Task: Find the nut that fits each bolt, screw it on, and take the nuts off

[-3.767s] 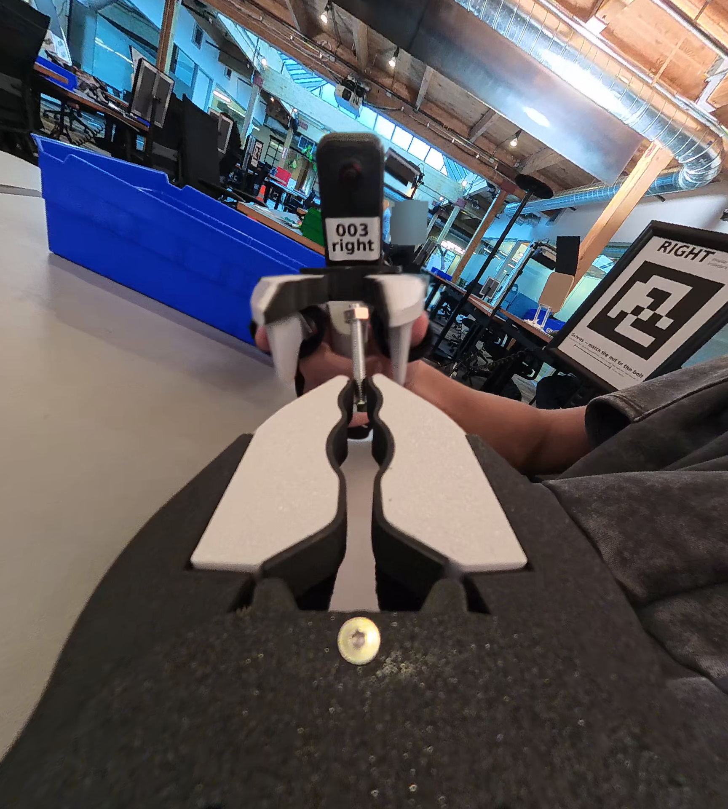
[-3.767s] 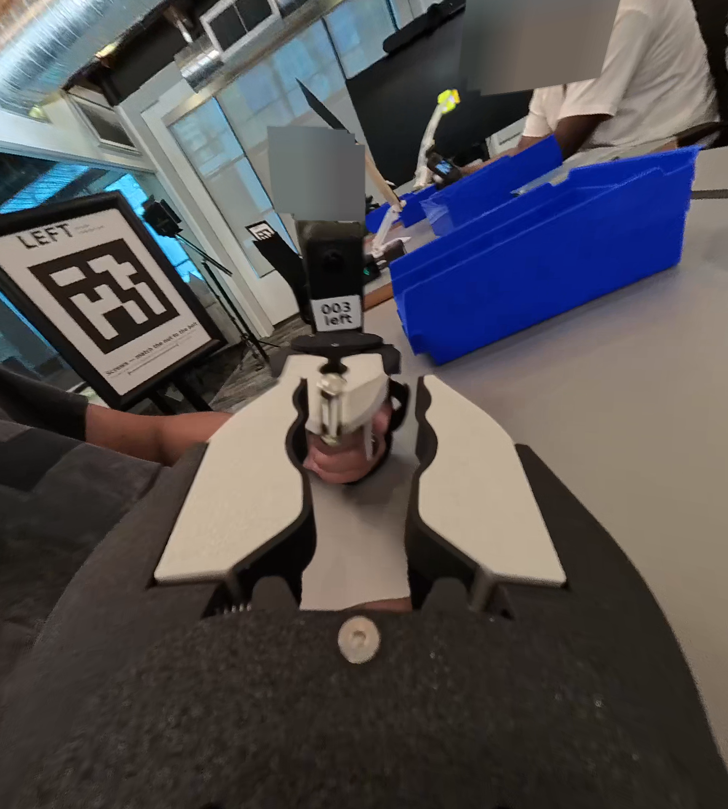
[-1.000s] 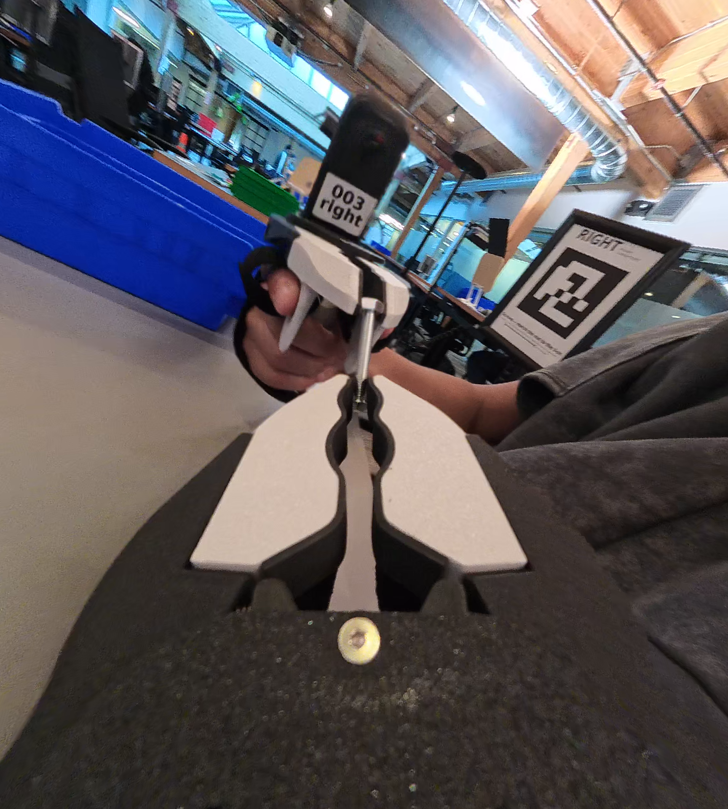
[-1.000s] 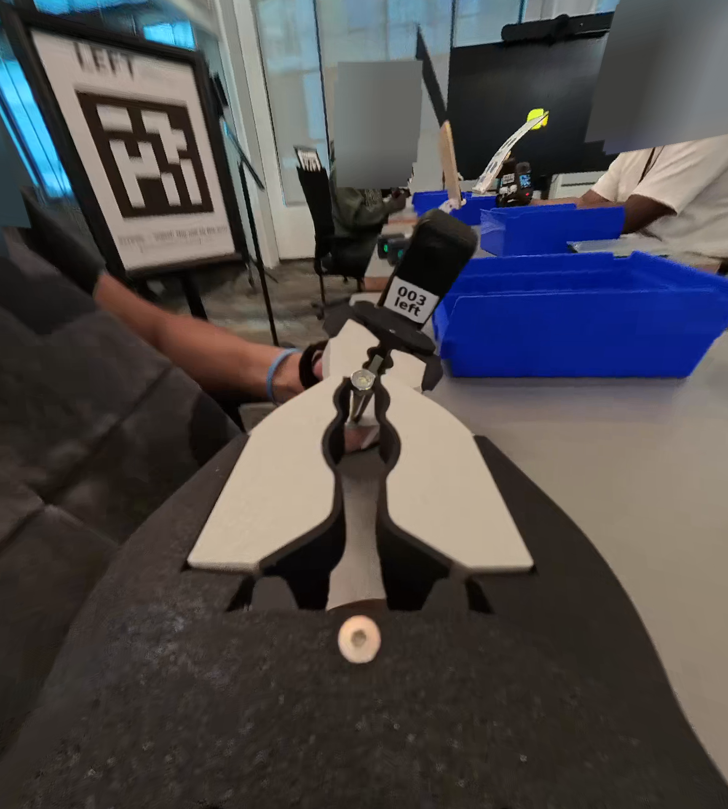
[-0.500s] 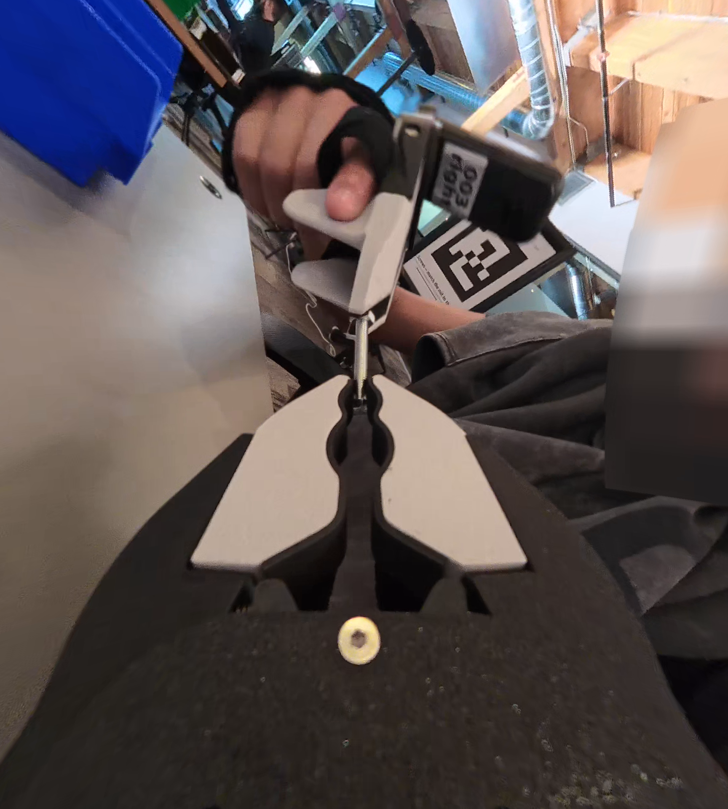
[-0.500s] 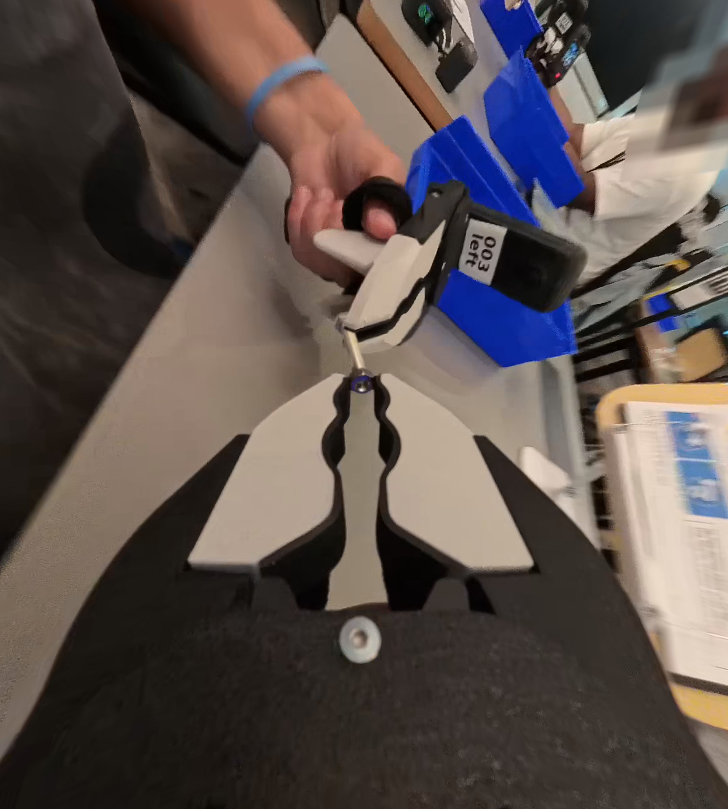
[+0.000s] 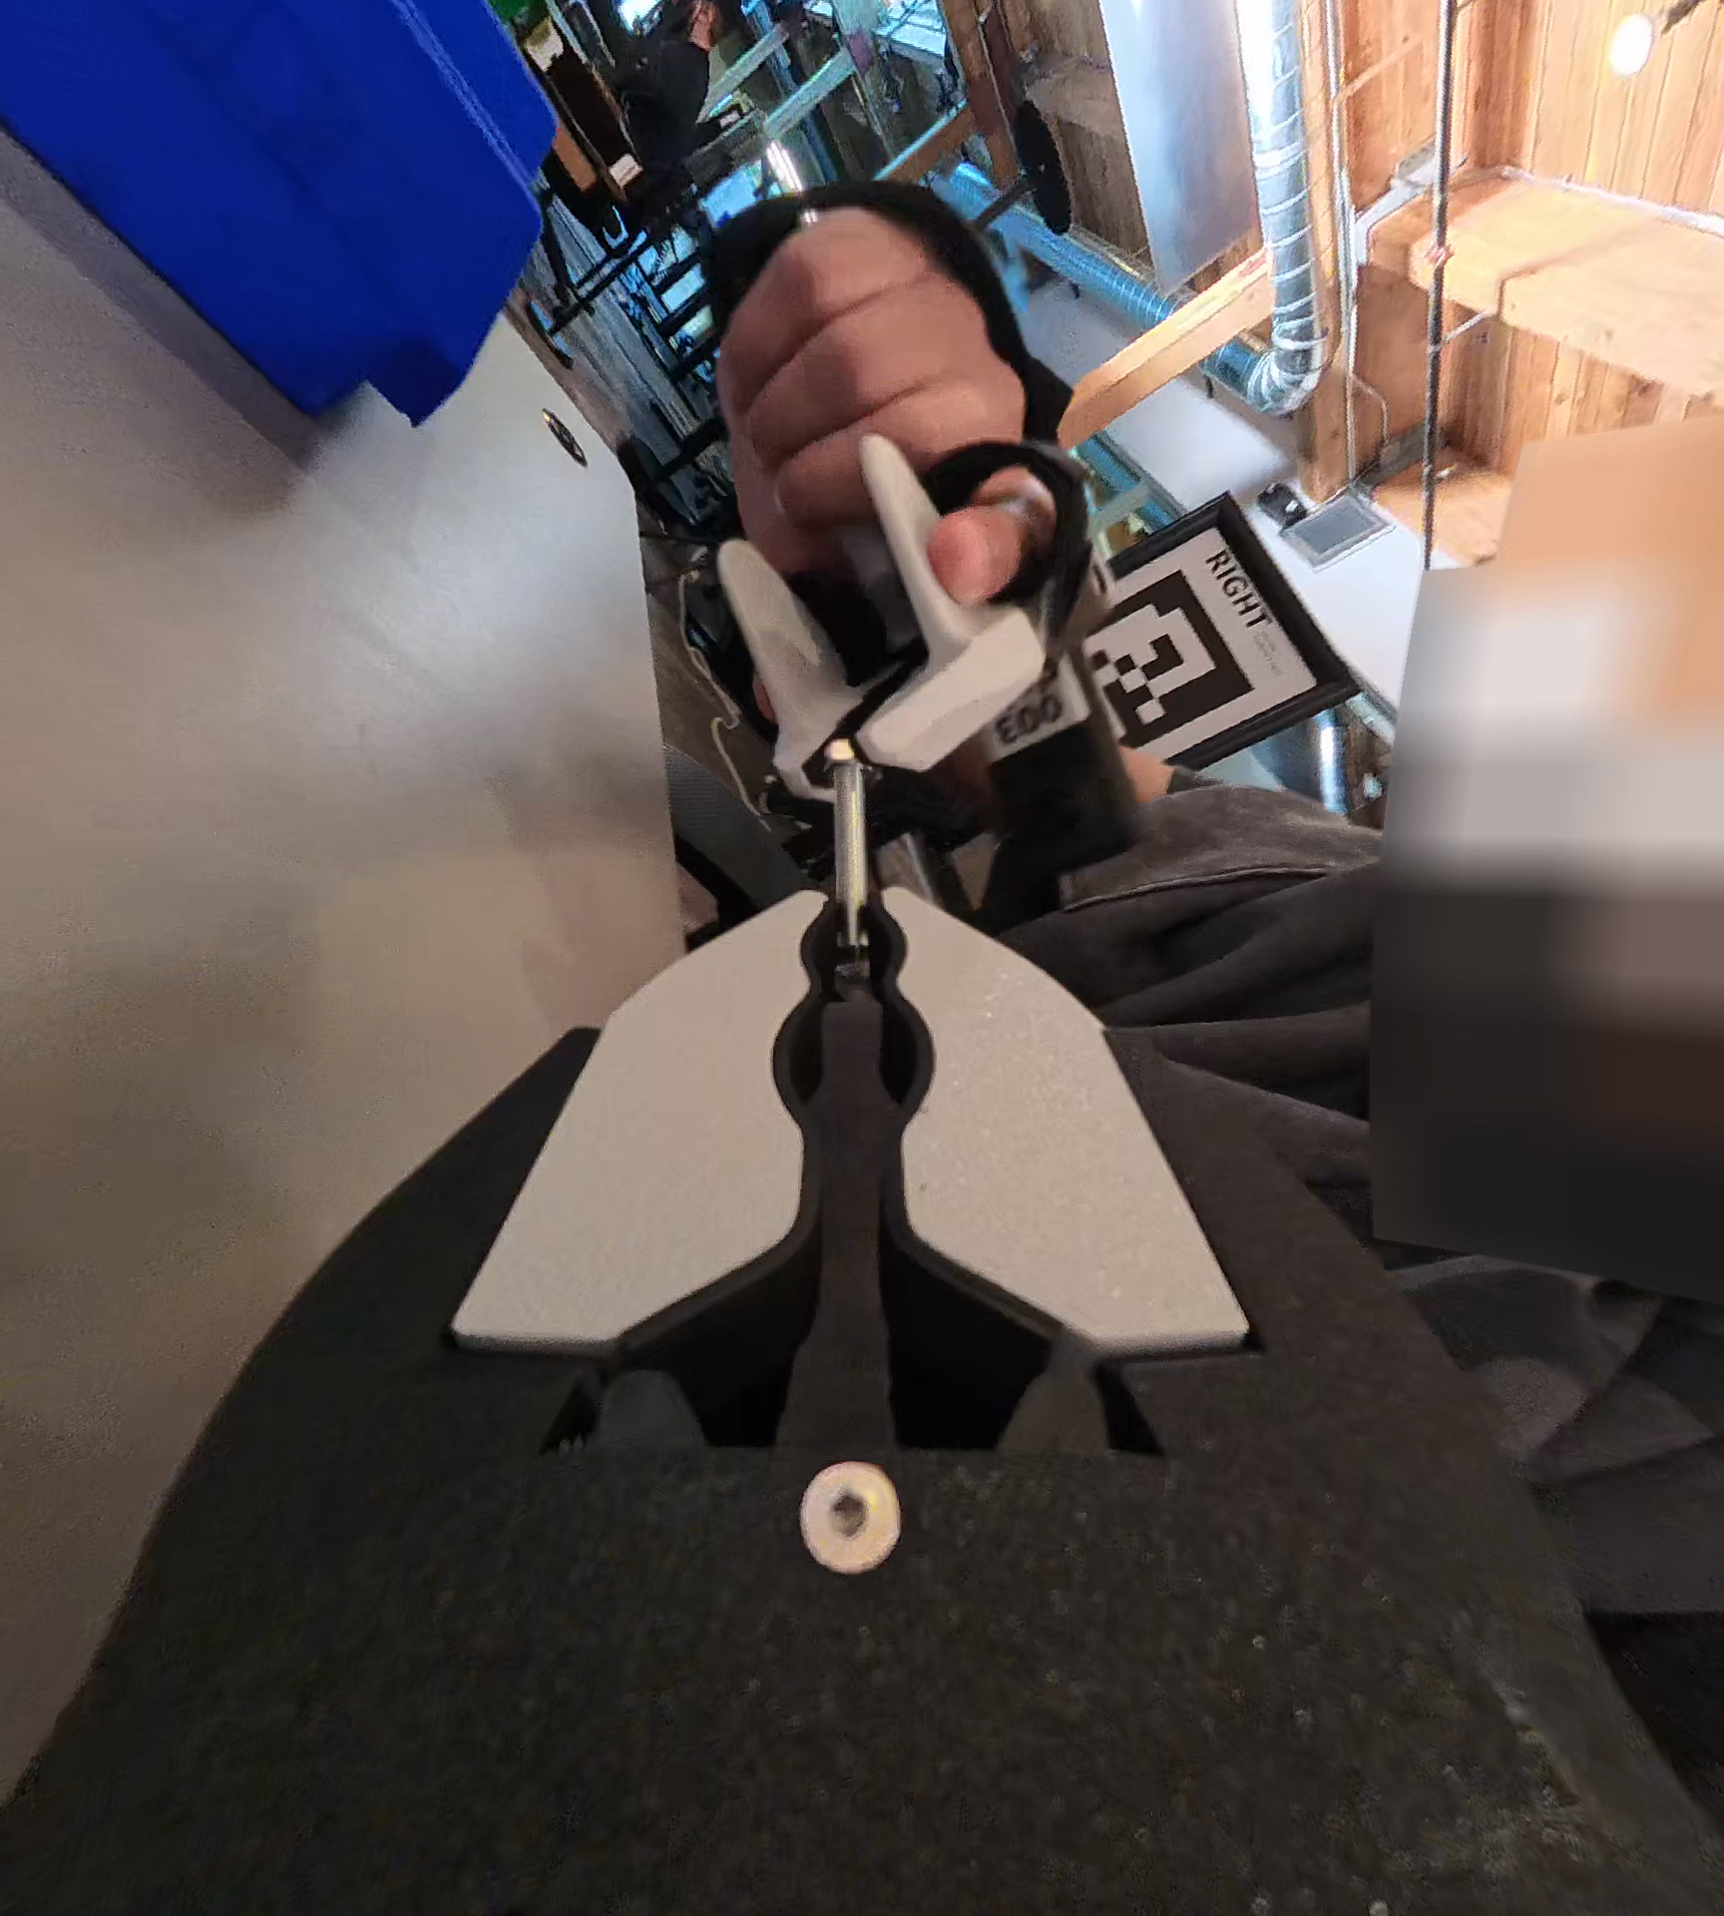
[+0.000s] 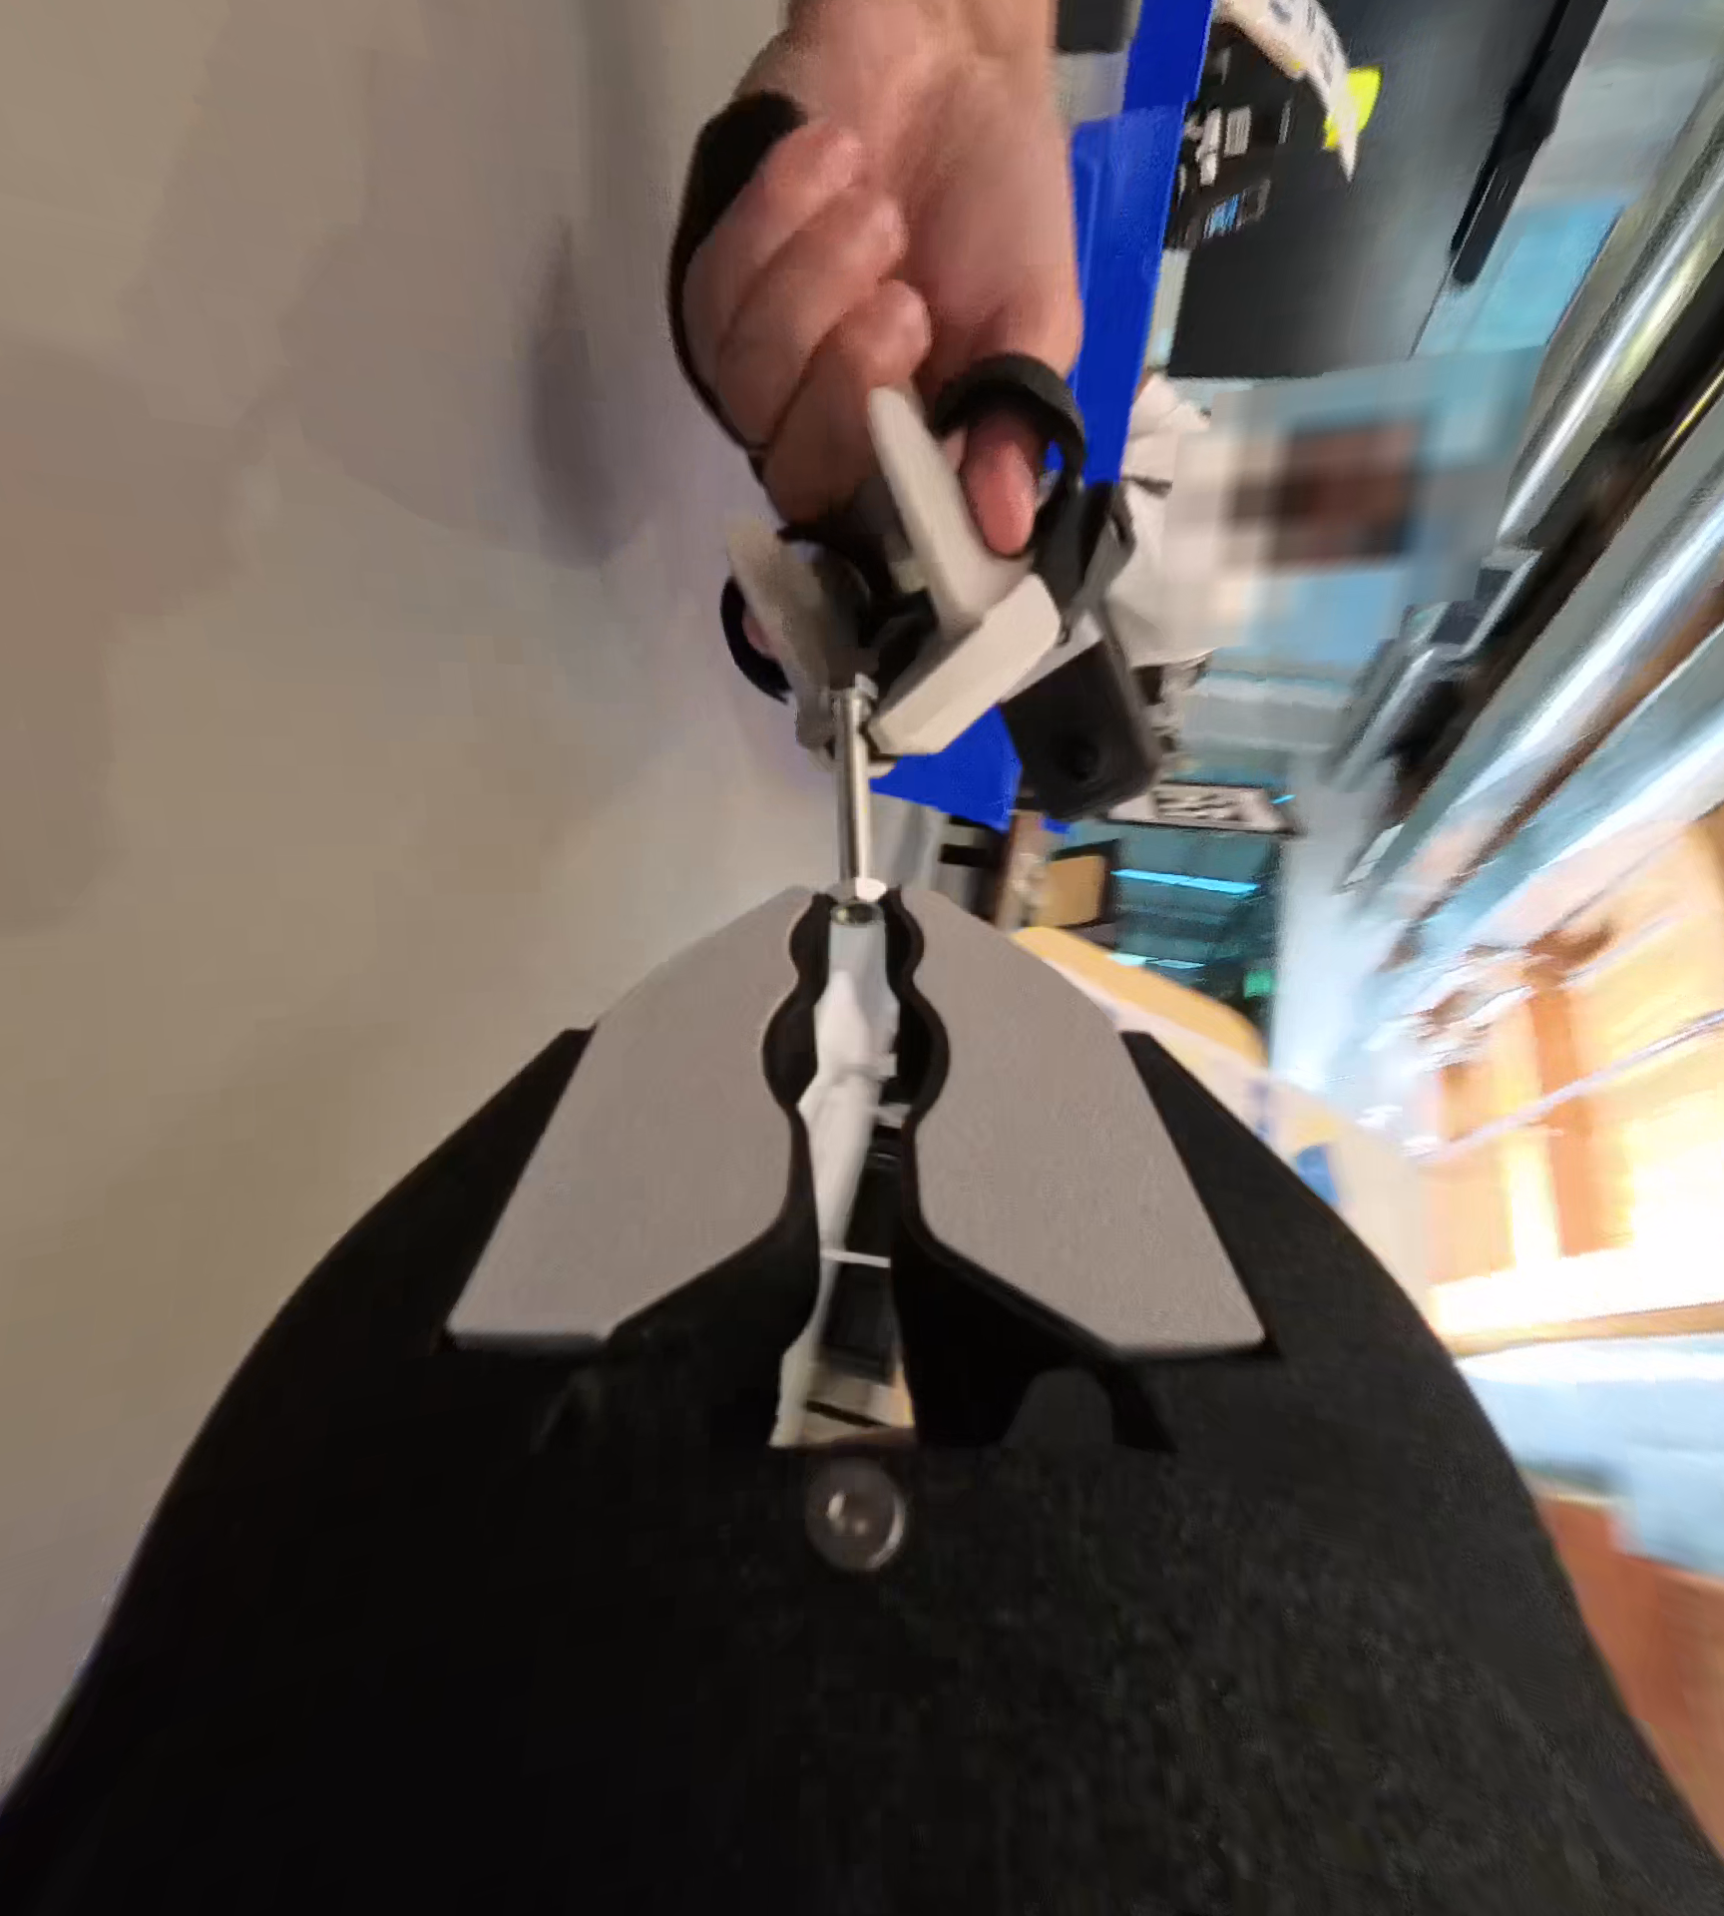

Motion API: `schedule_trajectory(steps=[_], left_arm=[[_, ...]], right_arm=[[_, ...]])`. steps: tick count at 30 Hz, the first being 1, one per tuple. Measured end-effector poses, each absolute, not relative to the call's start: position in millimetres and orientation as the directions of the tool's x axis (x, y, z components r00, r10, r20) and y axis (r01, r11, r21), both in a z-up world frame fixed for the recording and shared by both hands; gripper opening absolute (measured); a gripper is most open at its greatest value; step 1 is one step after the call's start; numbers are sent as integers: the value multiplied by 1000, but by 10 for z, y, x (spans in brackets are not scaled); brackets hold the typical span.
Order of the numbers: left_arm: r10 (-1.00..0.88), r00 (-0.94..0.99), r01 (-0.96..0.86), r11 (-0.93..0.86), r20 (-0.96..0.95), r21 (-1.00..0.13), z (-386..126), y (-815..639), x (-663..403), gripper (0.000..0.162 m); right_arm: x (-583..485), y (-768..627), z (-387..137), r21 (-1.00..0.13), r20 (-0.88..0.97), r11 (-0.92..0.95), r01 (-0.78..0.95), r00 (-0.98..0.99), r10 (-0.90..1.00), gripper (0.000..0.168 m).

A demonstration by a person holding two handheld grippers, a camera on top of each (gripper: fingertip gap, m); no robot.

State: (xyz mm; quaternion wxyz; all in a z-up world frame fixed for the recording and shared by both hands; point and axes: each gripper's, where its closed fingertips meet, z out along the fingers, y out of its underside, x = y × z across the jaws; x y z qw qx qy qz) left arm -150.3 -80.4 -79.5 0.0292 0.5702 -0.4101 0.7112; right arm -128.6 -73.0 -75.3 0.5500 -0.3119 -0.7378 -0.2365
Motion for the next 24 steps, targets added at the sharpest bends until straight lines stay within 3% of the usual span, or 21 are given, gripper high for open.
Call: schedule_trajectory(steps=[2,4,7,11,16,21,24], left_arm=[[-514,-363,-455,-630,777,-629,-794,-765,-1496,12],[-604,-325,-393,-614,728,-685,-805,-661,-1491,54],[-759,-268,-320,-511,593,-798,-829,-549,-1561,57],[-925,-144,-236,-312,351,-920,-873,-391,-1673,51],[-972,-131,-252,-158,195,-955,-913,-412,-1709,46],[-970,-186,-241,-111,158,-964,-914,-516,-1707,41],[-972,-173,-262,-109,158,-959,-959,-487,-1715,41]], right_arm=[[-1305,-744,-734,-198,929,666,719,-78,361,10],[-1316,-741,-751,-378,859,600,705,24,512,10],[-1300,-645,-811,-601,701,435,671,180,690,10],[-1318,-552,-914,-859,322,117,498,349,880,10],[-1414,-593,-901,-961,-42,-134,243,351,935,10],[-1446,-636,-919,-954,-196,-253,161,304,932,10],[-1433,-571,-990,-949,-177,-252,191,340,924,10]])
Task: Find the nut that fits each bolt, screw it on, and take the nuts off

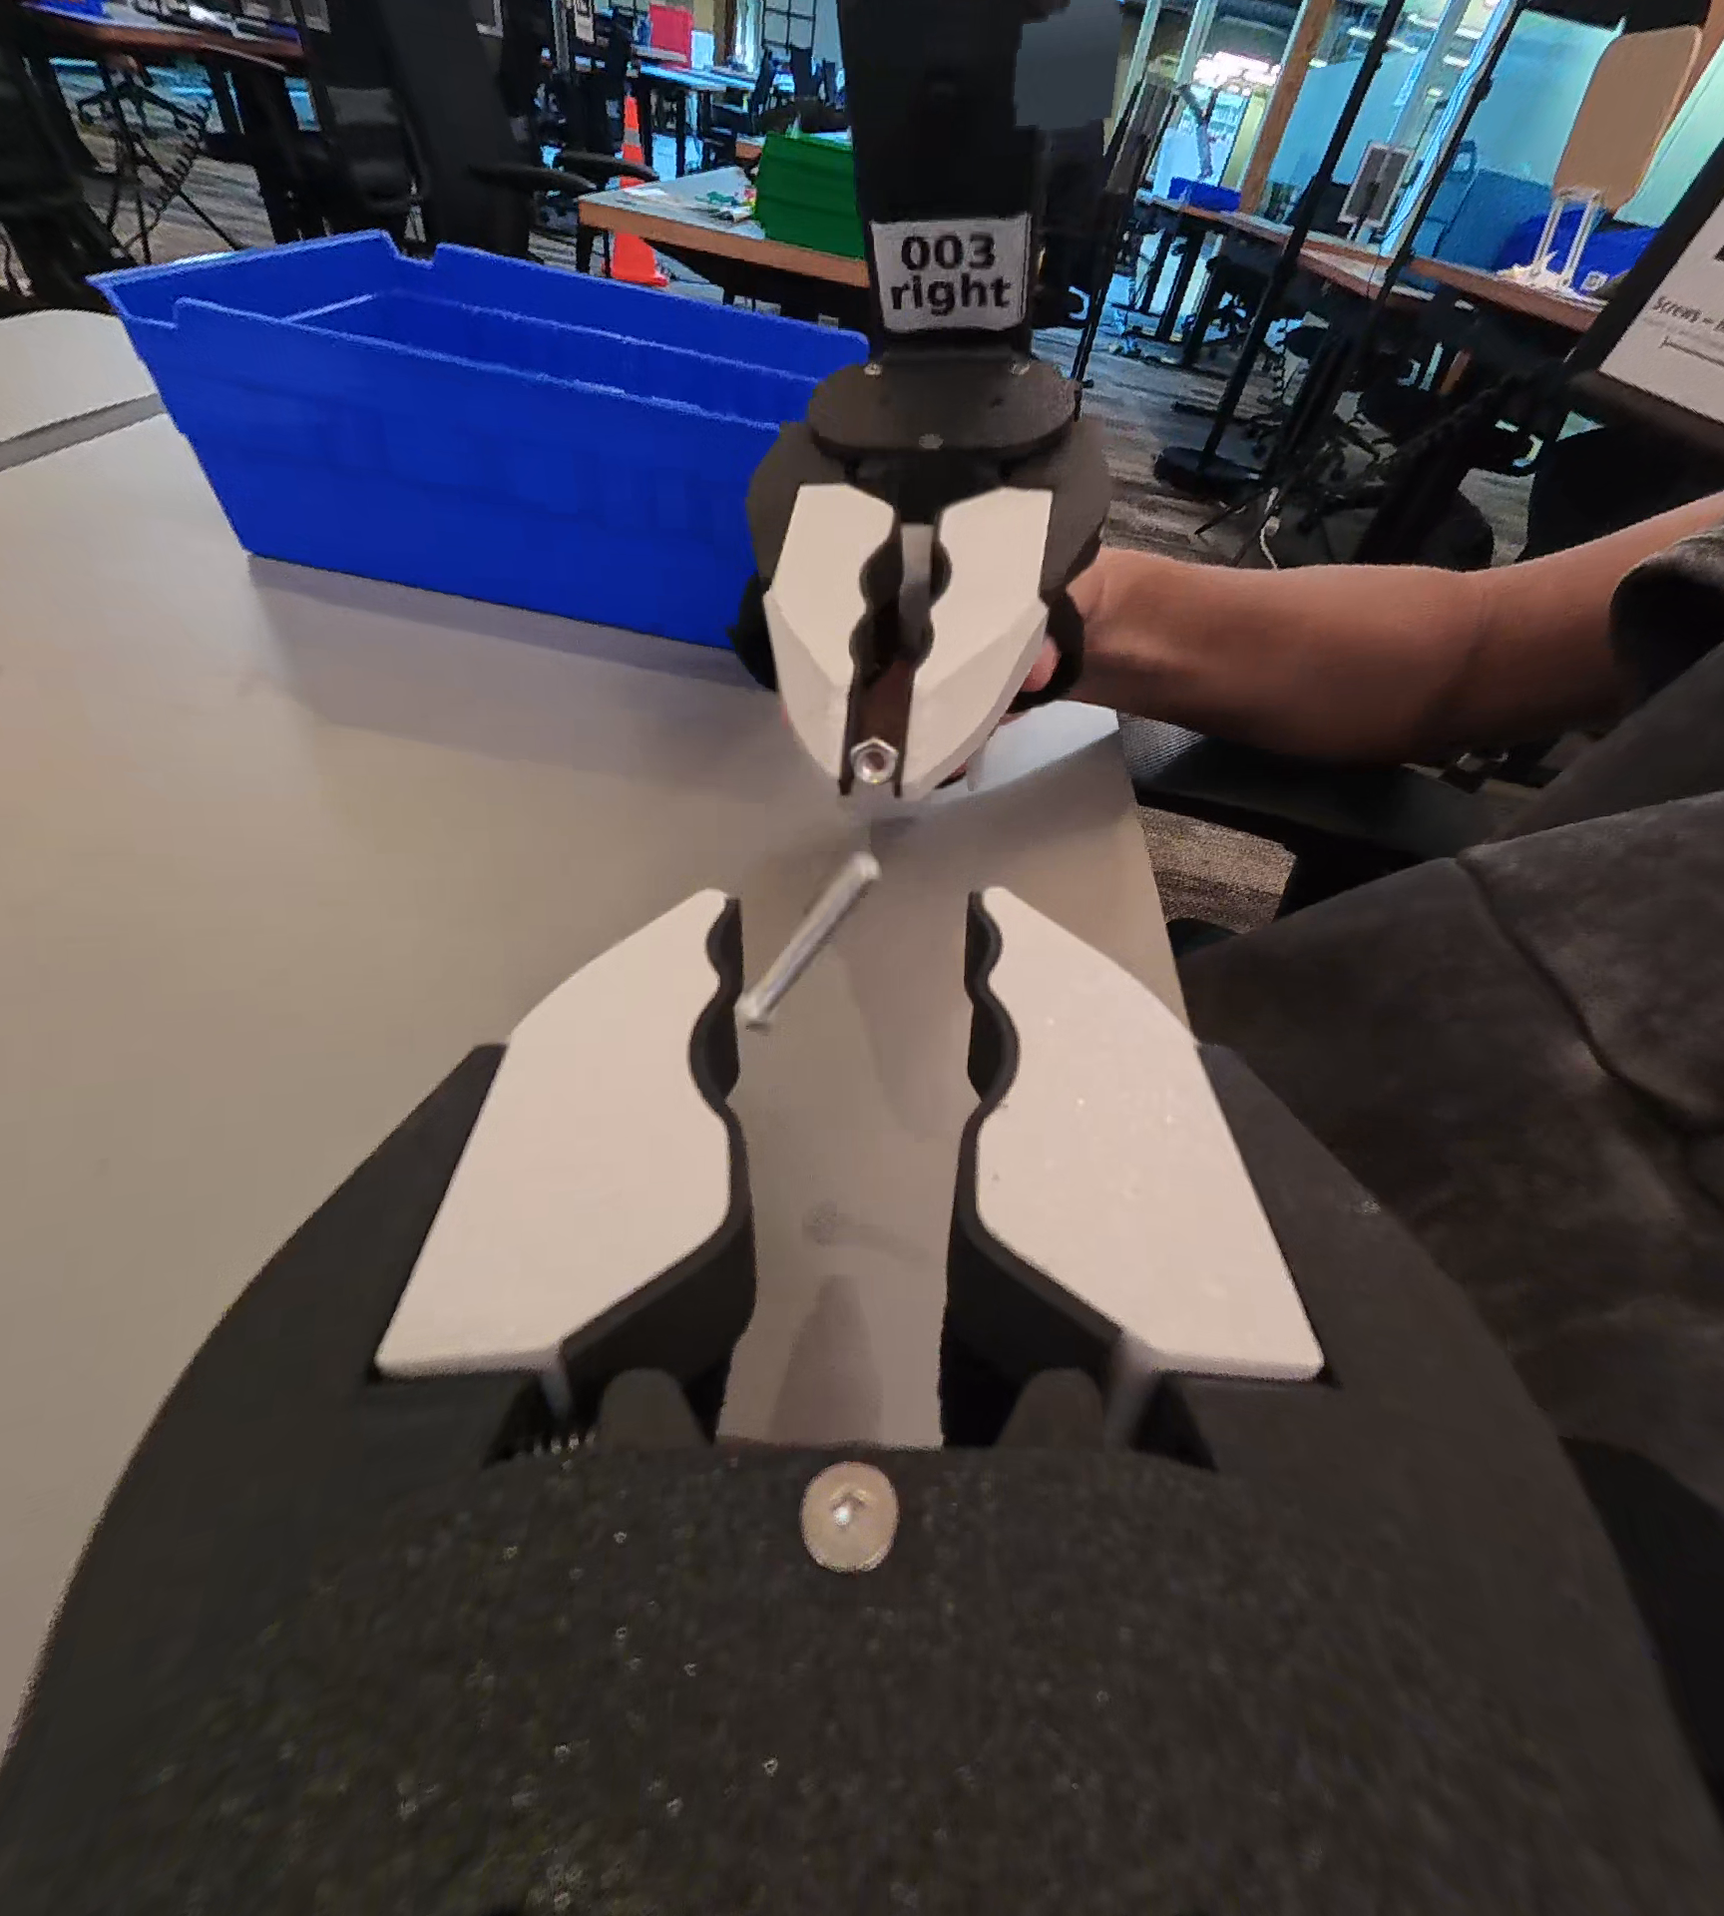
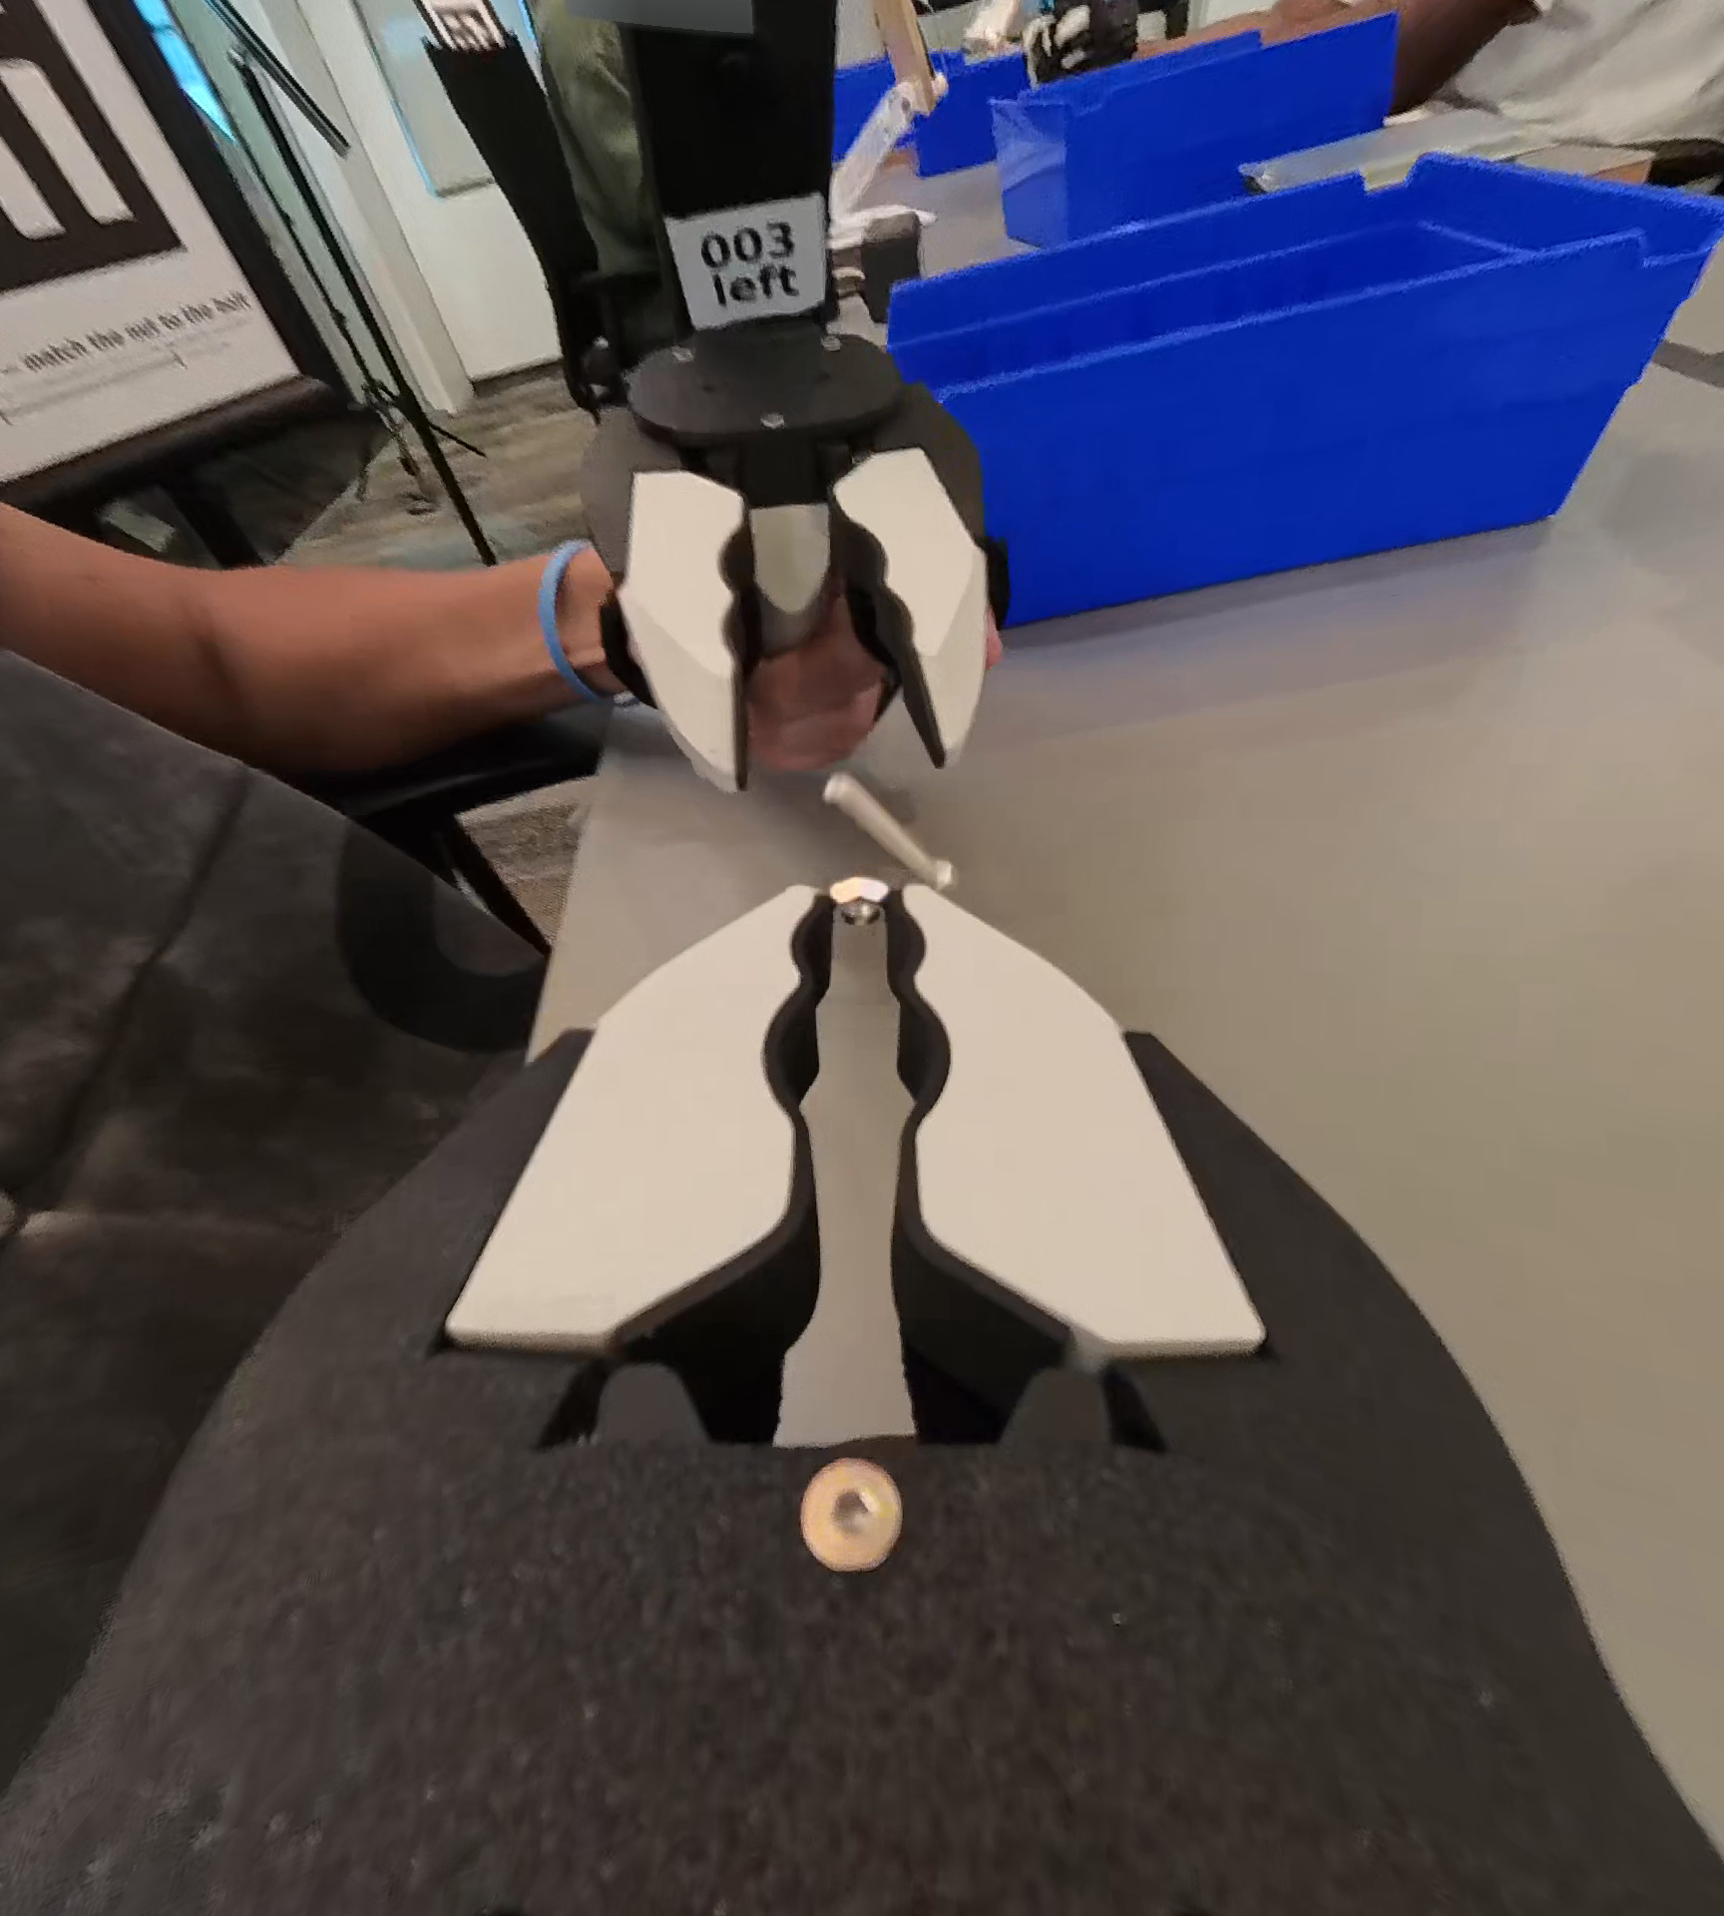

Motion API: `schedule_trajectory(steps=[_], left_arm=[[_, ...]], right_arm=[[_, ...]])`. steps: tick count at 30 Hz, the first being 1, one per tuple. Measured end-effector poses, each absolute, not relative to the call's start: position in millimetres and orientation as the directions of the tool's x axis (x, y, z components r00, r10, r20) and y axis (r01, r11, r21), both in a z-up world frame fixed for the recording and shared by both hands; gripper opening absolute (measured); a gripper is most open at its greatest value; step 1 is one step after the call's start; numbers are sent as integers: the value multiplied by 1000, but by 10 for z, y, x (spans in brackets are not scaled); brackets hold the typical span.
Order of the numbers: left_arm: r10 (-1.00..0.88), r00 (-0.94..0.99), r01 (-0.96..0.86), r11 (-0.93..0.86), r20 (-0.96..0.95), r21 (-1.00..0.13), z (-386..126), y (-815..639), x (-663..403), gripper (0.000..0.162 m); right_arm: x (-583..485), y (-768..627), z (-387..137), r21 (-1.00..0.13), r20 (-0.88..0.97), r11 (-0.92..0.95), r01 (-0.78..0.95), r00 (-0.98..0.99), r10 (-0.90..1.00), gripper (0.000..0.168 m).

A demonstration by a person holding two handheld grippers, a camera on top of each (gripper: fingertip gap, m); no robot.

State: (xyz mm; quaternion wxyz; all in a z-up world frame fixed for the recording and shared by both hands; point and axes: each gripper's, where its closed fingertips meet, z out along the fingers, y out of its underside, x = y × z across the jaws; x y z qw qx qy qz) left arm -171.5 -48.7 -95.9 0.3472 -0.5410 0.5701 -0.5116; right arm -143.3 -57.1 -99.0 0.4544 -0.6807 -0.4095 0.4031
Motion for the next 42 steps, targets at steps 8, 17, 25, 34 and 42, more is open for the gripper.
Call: schedule_trajectory(steps=[8,17,25,34,42], left_arm=[[-985,-56,-394,-127,161,-910,-1307,-331,-1693,38],[-986,-86,-411,-95,143,-907,-1332,-436,-1651,35],[-977,-58,-330,-176,206,-927,-1213,-333,-1667,36],[-957,-82,-282,-247,279,-927,-1136,-294,-1707,35],[-951,-65,-229,-281,303,-932,-1071,-297,-1762,36]], right_arm=[[-1283,-294,-993,-970,-116,-217,112,570,813,10],[-1056,-234,-992,-976,-158,-218,22,617,771,10],[-967,-188,-988,-975,-183,-221,-20,635,751,10],[-969,-200,-962,-978,-180,-204,-34,627,758,10],[-887,-229,-908,-973,-224,-204,-106,627,746,10]])
